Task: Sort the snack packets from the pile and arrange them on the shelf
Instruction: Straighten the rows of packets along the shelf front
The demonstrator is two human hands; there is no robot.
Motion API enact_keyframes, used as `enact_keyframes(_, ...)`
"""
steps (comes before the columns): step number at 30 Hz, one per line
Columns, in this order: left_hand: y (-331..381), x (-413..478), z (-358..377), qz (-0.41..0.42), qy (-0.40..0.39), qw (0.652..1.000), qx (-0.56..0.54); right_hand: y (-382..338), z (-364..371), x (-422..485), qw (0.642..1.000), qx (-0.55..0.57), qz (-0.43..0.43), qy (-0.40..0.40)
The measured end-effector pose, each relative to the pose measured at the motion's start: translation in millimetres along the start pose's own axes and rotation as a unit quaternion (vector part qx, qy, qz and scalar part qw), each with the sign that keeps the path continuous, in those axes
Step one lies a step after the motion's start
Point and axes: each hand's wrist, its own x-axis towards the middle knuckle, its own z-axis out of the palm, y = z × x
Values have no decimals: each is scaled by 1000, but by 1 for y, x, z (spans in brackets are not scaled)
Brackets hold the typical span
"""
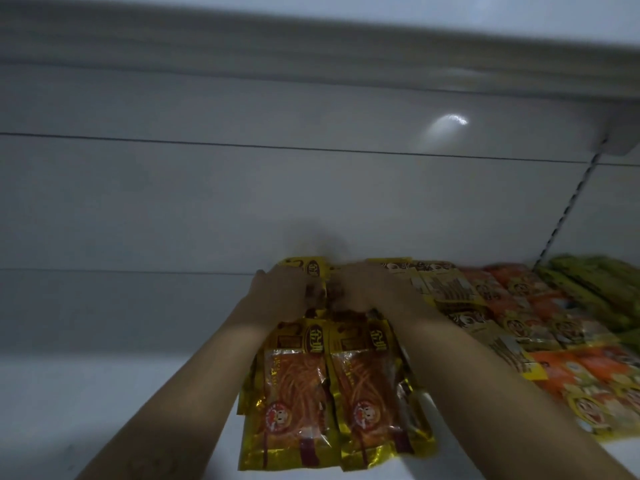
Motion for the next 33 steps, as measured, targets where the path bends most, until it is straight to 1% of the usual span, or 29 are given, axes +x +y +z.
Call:
enact_keyframes(6, 0, 4, 6, 4, -12, 1000, 28, -4, 17, 20, 1000, -26, 11, -4)
enact_keyframes(11, 3, -5, 0, -3, -19, 1000, -5, -5, 16, 2, 999, 48, 17, 20)
enact_keyframes(13, -1, -15, 0, 1, 8, 1000, -22, -3, 8, -24, 993, 96, 16, 68)
enact_keyframes(15, -2, -31, 0, -7, 54, 998, -28, -2, -1, -63, 980, 164, 14, 114)
enact_keyframes(17, 0, -57, 0, -32, 92, 994, -56, -4, -2, -106, 973, 205, 11, 100)
enact_keyframes(19, 3, -88, 4, -57, 108, 990, -70, -12, 6, -141, 977, 195, 6, 81)
enact_keyframes(21, 10, -119, 11, -81, 84, 991, -61, -21, 14, -160, 980, 184, 10, 68)
enact_keyframes(23, 16, -138, 19, -106, 24, 992, -66, -33, 22, -169, 985, 169, 18, 45)
enact_keyframes(24, 19, -144, 23, -113, -1, 991, -70, -39, 26, -170, 986, 158, 21, 42)
enact_keyframes(26, 22, -148, 30, -115, -24, 990, -75, -46, 36, -169, 988, 145, 29, 50)
enact_keyframes(29, 19, -149, 35, -107, -20, 991, -74, -51, 50, -166, 985, 147, 43, 73)
enact_keyframes(33, 13, -150, 44, -98, 4, 992, -76, -55, 63, -166, 981, 157, 53, 105)
